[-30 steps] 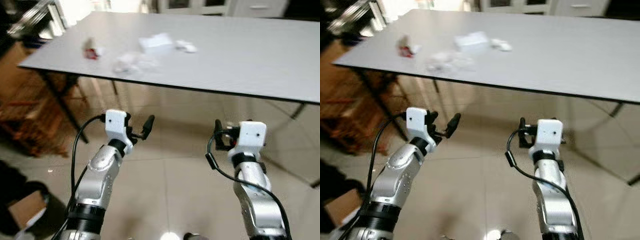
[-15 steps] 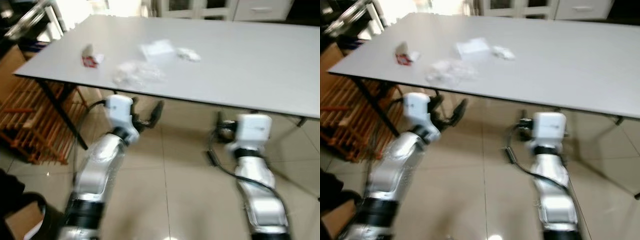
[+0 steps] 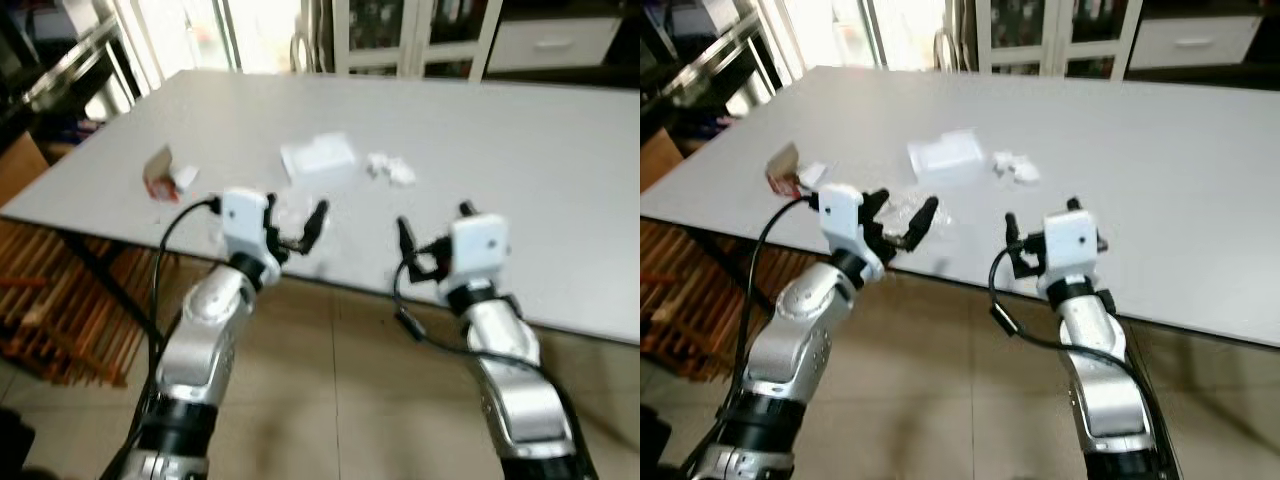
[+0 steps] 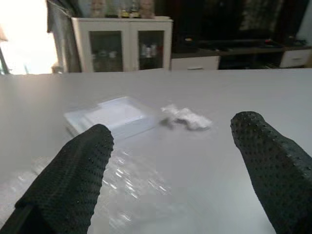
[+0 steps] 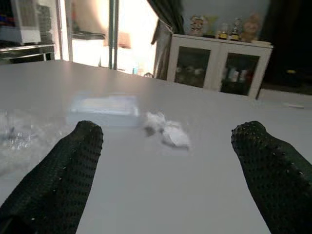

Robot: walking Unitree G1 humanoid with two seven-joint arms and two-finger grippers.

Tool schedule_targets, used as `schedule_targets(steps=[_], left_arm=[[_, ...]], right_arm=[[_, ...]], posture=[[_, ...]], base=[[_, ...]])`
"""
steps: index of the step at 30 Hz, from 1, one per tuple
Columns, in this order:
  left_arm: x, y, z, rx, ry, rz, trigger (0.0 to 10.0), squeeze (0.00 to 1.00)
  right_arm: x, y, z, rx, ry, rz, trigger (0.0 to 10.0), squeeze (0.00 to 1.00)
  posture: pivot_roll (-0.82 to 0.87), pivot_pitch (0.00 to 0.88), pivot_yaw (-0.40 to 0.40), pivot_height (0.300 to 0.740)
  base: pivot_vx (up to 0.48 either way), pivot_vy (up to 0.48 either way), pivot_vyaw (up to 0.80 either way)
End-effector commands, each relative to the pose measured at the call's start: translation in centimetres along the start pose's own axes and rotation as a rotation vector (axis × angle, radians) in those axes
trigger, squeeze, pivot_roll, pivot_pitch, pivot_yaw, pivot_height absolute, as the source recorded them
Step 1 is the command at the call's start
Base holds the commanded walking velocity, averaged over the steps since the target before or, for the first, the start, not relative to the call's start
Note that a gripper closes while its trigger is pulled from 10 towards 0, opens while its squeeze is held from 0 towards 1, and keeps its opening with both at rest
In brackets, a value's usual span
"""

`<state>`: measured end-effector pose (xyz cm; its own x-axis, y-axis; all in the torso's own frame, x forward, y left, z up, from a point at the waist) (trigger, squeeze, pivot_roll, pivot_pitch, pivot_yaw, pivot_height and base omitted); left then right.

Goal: Picking trash to rubbish bin

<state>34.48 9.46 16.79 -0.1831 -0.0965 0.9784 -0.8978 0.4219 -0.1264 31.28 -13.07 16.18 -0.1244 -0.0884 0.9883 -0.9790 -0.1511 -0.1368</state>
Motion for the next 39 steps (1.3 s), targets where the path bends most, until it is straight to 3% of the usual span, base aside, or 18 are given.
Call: schedule_targets(steps=[1,5,18,24,31,39], left_arm=[[0.2,0.2,-1.2,0.031,-0.036,-0.001,10.0,0.00],[0.2,0.2,-1.1,0.033,-0.041,-0.006,10.0,0.00],[0.1,0.4,-1.1,0.043,-0.045,-0.015,10.0,0.00],[-0.1,2.2,-1.7,0.077,-0.054,-0.052,10.0,0.00],[-0.4,4.2,-2.3,0.093,-0.069,-0.100,10.0,0.00],[0.4,4.5,-2.2,0.071,-0.075,-0.095,10.0,0.00]], right_arm=[[0.4,-0.4,-1.2,0.046,-0.004,0.009,10.0,0.00],[0.3,-0.4,-1.1,0.044,0.004,0.001,10.0,0.00],[0.2,-0.9,-1.7,0.164,0.043,-0.046,10.0,0.00],[0.1,-1.5,-1.7,0.248,0.098,-0.077,10.0,0.00],[-0.6,-2.8,-0.7,0.241,0.199,-0.125,10.0,0.00],[0.4,-4.0,0.3,0.185,0.191,-0.076,10.0,0.00]], posture=[[-0.03,0.065,0.065,0.740],[-0.03,0.066,0.065,0.740],[-0.02,0.079,0.060,0.740],[0.05,0.162,0.056,0.740],[0.09,0.216,0.064,0.740],[0.12,0.222,0.068,0.740]], base=[[0.480,0.000,0.00],[0.443,0.000,0.00],[0.000,0.000,0.00],[0.000,0.000,0.00],[0.000,0.000,0.00],[0.000,0.000,0.00]])
Point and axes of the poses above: a point about 5 cm out from each wrist's last joint towards the gripper, its own y axis pointing back from the gripper into the wrist, its own x axis along the axis of the wrist's last joint, z = x × y, the point moved 3 cm from there along -y, pointing out of the wrist towards the gripper, and after that the axes turned 13 degrees about -y, right-handed, at the moved point
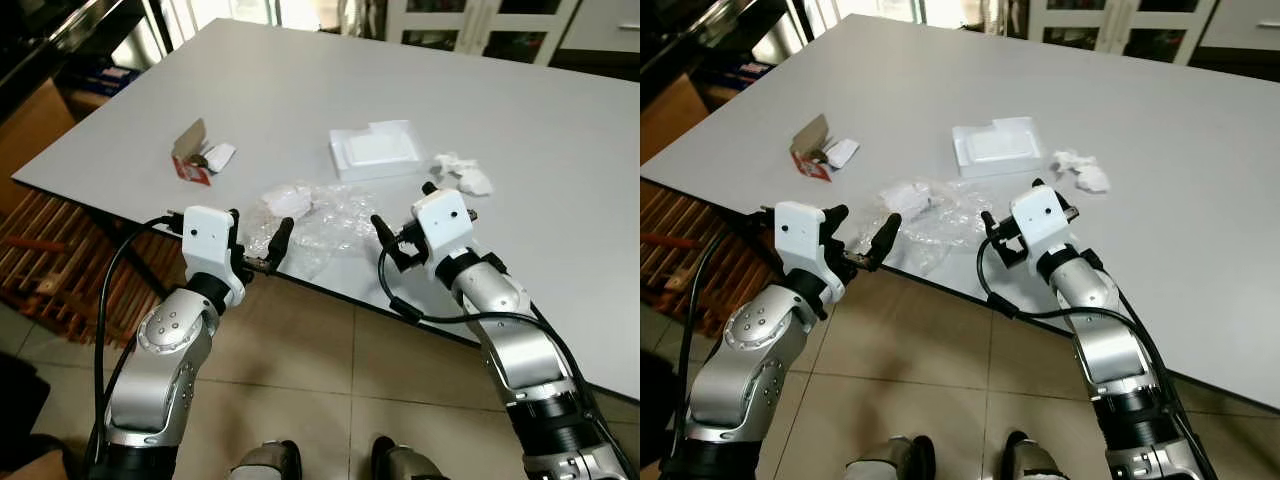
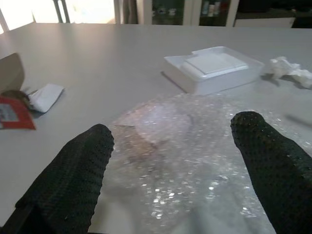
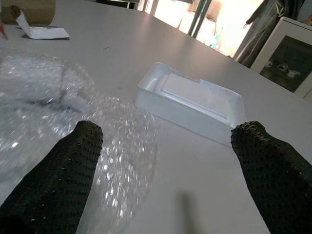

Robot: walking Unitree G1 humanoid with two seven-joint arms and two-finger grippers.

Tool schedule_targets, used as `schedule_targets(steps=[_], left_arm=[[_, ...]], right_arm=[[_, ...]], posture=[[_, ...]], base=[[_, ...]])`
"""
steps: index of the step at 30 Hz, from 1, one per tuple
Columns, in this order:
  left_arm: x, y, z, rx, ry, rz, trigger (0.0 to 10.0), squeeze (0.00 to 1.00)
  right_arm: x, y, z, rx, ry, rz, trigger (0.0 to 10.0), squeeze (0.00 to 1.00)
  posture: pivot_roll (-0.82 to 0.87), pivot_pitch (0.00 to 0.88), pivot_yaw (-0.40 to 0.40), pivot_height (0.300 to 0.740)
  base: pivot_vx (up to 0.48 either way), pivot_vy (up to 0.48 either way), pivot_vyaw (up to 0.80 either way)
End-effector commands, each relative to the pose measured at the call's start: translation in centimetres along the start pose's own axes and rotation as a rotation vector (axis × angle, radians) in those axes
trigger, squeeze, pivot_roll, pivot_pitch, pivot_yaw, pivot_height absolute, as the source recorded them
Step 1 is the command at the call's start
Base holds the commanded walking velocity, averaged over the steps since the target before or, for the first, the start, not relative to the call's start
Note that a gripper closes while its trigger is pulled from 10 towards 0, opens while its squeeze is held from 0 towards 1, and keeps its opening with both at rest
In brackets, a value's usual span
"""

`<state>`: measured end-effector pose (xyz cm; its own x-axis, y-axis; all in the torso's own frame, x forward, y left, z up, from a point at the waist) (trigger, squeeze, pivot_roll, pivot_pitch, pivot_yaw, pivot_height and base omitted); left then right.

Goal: Picking trash to rubbish bin

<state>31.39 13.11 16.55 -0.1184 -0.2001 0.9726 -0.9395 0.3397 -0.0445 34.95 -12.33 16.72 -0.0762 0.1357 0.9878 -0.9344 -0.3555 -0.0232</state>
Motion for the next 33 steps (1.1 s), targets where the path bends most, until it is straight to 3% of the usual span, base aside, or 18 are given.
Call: schedule_targets(steps=[1,7,17,23,33], left_arm=[[0.3,0.2,-0.2,-0.003,-0.002,0.004,10.0,0.00],[0.7,0.3,0.0,-0.019,-0.001,0.013,10.0,0.00],[0.6,0.4,0.3,-0.041,-0.004,0.001,10.0,0.00],[0.5,0.5,0.4,-0.044,-0.009,-0.008,10.0,0.00],[0.2,0.7,0.4,-0.041,-0.010,-0.026,10.0,0.00]], right_arm=[[0.3,-0.1,0.6,-0.032,-0.012,0.027,10.0,0.00],[0.9,-0.3,1.1,-0.060,0.038,0.060,10.0,0.00],[1.4,-1.0,2.6,-0.061,0.115,0.056,10.0,0.00],[1.3,-1.0,2.5,-0.058,0.135,0.056,10.0,0.00],[1.4,-1.3,2.6,0.002,0.162,0.046,10.0,0.00]], posture=[[0.12,0.222,0.068,0.740],[0.12,0.216,0.072,0.740],[0.12,0.221,0.077,0.740],[0.11,0.224,0.077,0.740],[0.12,0.238,0.076,0.740]], base=[[0.000,0.000,0.00],[0.041,0.000,0.00],[0.377,0.000,0.00],[0.337,0.000,0.00],[0.000,0.000,0.00]])
Point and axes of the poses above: a point about 5 cm out from each wrist's last joint towards the gripper, its own y axis pointing back from the gripper into the wrist, its own x axis along the axis of the wrist's last joint, z = x × y, the point moved 3 cm from there along -y, pointing out of the wrist towards the gripper, and after that the axes turned 13 degrees about -y, right-handed, at the moved point
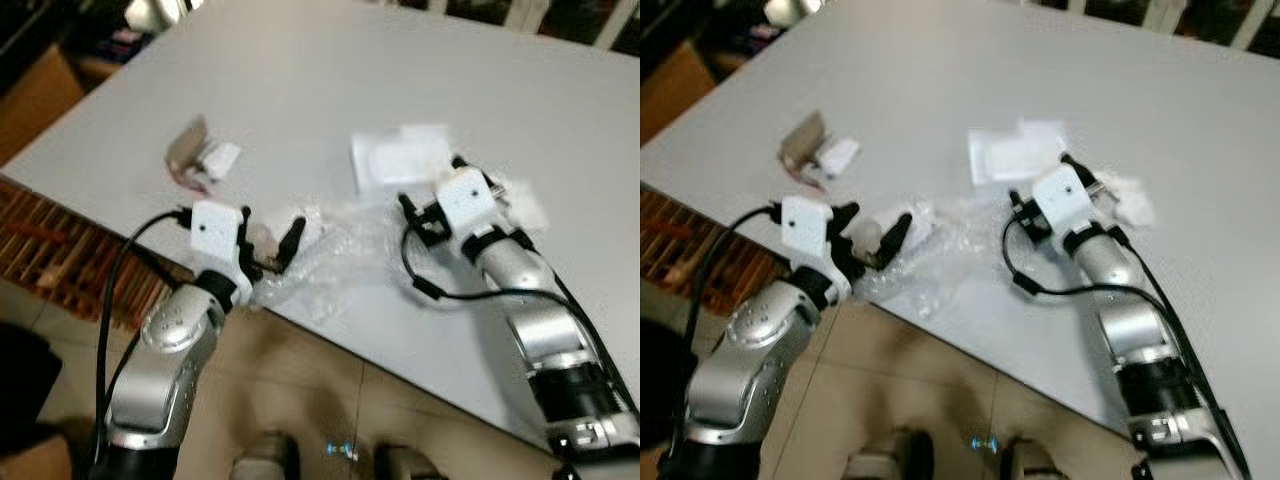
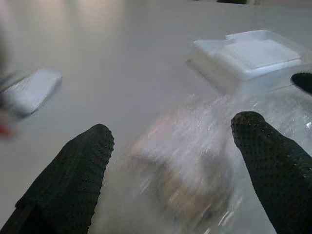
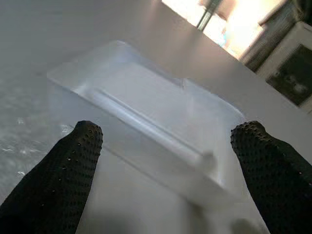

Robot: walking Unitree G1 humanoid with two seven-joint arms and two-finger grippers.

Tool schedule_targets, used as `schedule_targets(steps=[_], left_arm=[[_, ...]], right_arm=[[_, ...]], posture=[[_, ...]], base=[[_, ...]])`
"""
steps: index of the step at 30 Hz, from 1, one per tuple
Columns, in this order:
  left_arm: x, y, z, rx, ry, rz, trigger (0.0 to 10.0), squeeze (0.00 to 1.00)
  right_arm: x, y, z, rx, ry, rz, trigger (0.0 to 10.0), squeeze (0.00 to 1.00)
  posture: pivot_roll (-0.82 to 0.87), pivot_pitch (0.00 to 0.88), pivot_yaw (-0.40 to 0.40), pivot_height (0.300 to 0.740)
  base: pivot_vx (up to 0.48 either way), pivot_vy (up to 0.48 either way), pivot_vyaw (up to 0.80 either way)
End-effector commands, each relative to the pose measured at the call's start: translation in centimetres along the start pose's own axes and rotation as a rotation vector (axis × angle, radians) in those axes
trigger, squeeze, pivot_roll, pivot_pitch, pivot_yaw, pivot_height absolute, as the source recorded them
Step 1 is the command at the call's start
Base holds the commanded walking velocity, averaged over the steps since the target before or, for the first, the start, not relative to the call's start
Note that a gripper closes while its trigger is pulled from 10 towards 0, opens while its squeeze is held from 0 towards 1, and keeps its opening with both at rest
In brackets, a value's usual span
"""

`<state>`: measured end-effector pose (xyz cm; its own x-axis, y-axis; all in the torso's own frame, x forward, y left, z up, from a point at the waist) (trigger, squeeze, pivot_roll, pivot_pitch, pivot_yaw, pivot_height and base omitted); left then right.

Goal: Picking trash to rubbish bin

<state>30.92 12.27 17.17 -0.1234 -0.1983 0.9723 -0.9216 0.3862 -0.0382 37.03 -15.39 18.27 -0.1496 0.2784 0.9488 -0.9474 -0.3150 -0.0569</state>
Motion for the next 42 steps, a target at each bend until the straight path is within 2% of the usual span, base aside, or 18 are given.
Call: schedule_targets(steps=[1,11,21,35,42], left_arm=[[-0.6,0.7,-0.4,0.010,-0.012,-0.036,10.0,0.00],[-1.0,1.7,-0.3,0.013,-0.014,-0.068,10.0,0.00],[-1.0,2.4,-0.4,0.008,-0.017,-0.088,10.0,0.00],[-1.2,3.7,-0.2,0.013,-0.017,-0.120,10.0,0.00],[-1.1,3.6,-0.2,0.018,-0.013,-0.122,10.0,0.00]], right_arm=[[0.7,-0.4,-1.0,0.054,0.001,0.027,10.0,0.00],[1.2,-1.3,0.0,0.113,0.047,0.025,10.0,0.00],[1.2,-2.0,0.3,0.154,0.104,0.012,10.0,0.00],[2.2,-4.5,1.0,0.207,0.167,0.013,10.0,0.00],[0.4,-4.7,1.8,0.222,0.050,-0.093,10.0,0.00]], posture=[[0.12,0.238,0.076,0.740],[0.14,0.277,0.078,0.740],[0.16,0.307,0.087,0.740],[0.19,0.329,0.078,0.740],[0.19,0.328,0.073,0.740]], base=[[0.000,0.000,0.00],[0.000,0.000,0.00],[0.000,0.000,0.00],[0.000,0.000,0.00],[0.000,0.000,0.00]])
Point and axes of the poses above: a point about 5 cm out from each wrist's last joint towards the gripper, its own y axis pointing back from the gripper into the wrist, its own x axis along the axis of the wrist's last joint, z = x × y, the point moved 3 cm from there along -y, pointing out of the wrist towards the gripper, and after that the axes turned 13 degrees about -y, right-handed, at the moved point
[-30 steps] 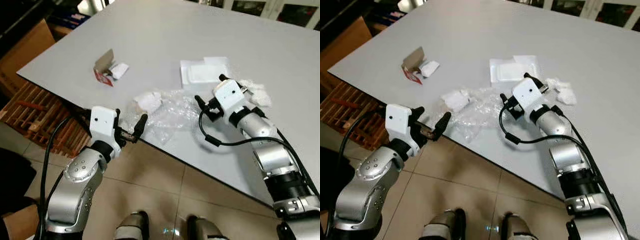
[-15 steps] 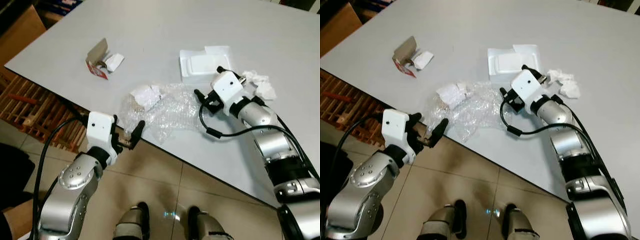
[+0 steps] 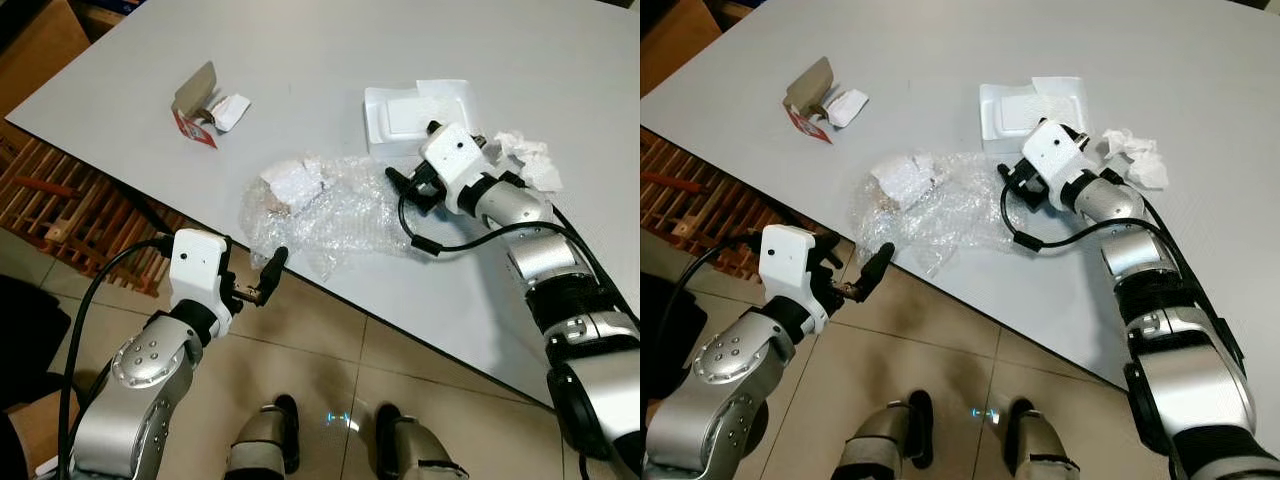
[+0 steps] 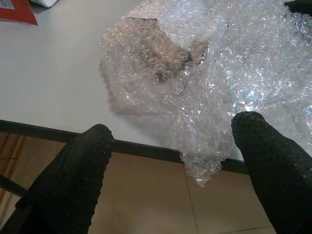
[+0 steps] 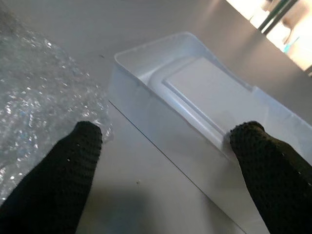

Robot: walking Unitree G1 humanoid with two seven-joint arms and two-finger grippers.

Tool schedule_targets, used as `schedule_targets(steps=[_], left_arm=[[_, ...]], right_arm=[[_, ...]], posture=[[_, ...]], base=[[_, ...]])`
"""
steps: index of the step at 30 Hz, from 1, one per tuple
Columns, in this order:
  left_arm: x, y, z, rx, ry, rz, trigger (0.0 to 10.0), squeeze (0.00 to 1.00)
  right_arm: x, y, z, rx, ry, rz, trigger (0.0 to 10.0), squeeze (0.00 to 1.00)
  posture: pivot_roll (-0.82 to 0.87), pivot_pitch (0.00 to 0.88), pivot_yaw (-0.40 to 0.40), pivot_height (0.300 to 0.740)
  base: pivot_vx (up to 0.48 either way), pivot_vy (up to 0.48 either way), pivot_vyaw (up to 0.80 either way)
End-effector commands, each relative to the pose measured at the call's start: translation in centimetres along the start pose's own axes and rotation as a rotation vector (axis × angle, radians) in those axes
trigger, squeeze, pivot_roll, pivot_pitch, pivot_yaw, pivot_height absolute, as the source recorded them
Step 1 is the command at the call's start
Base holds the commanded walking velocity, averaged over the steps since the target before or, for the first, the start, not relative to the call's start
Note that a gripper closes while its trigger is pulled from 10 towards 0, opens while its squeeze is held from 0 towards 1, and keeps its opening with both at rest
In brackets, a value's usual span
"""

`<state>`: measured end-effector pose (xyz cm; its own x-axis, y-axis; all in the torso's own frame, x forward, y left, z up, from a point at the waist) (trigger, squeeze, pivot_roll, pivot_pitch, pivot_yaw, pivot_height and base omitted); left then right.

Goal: Picking trash to rubbish bin

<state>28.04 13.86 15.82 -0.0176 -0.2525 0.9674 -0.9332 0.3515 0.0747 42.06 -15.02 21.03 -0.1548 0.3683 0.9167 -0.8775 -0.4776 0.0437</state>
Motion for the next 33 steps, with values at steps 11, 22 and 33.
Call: schedule_targets(steps=[11,22,33], left_arm=[[0.0,0.3,-0.1,0.011,0.001,-0.011,10.0,0.00],[0.1,-0.1,-0.2,0.010,-0.002,-0.009,10.0,0.00],[0.3,-0.5,-0.4,0.010,-0.005,-0.003,10.0,0.00]], right_arm=[[-5.4,1.0,-0.6,0.049,-0.283,-0.220,10.0,0.00],[-5.8,1.3,-0.4,0.056,-0.359,-0.228,0.0,0.00],[-5.2,1.7,0.2,0.059,-0.335,-0.195,0.0,0.00]], posture=[[0.19,0.330,0.071,0.740],[0.18,0.320,0.076,0.740],[0.17,0.309,0.083,0.740]], base=[[0.000,0.000,0.00],[0.000,0.000,0.00],[0.000,0.000,0.00]])
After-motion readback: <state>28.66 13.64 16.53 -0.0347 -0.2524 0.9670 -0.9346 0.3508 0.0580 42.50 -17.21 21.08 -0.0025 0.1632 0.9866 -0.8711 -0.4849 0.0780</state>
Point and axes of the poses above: a point about 5 cm out from each wrist's last joint towards the gripper, its own y axis pointing back from the gripper into the wrist, its own x axis along the axis of the wrist's last joint, z = x × y, the point moved 3 cm from there along -y, pointing out of the wrist towards the gripper, and after that the axes turned 13 degrees about -y, right-handed, at the moved point
